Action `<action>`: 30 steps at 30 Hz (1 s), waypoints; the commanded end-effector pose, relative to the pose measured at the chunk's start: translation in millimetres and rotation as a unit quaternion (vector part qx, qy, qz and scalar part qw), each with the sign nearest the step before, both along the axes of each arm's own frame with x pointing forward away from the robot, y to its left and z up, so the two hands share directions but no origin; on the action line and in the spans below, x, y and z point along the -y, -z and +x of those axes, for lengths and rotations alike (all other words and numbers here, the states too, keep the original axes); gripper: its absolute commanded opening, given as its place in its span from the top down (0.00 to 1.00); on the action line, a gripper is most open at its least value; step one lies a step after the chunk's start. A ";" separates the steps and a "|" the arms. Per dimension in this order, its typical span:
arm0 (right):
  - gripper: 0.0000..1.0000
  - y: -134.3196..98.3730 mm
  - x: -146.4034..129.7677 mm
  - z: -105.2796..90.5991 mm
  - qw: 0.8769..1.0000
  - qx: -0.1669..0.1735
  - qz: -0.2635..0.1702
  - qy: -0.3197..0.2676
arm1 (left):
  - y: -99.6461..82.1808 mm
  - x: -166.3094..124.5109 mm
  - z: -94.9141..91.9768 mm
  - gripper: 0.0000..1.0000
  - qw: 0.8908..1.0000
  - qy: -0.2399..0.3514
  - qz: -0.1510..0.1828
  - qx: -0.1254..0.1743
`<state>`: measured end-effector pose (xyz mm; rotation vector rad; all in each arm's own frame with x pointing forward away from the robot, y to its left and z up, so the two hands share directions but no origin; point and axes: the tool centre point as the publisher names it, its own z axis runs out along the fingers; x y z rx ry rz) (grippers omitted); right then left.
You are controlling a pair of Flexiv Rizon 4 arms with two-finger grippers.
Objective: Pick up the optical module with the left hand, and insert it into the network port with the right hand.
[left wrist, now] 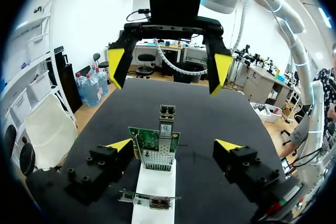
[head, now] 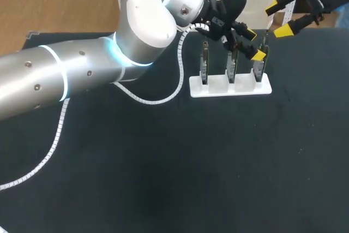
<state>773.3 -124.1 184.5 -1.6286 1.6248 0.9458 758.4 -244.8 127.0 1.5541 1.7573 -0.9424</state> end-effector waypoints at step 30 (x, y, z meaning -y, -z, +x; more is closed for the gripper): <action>1.00 -12.1 -3.2 9.3 0.999 0.015 0.015 -0.031 | -0.6 -0.5 -1.2 0.00 1.000 -0.001 0.001 0.000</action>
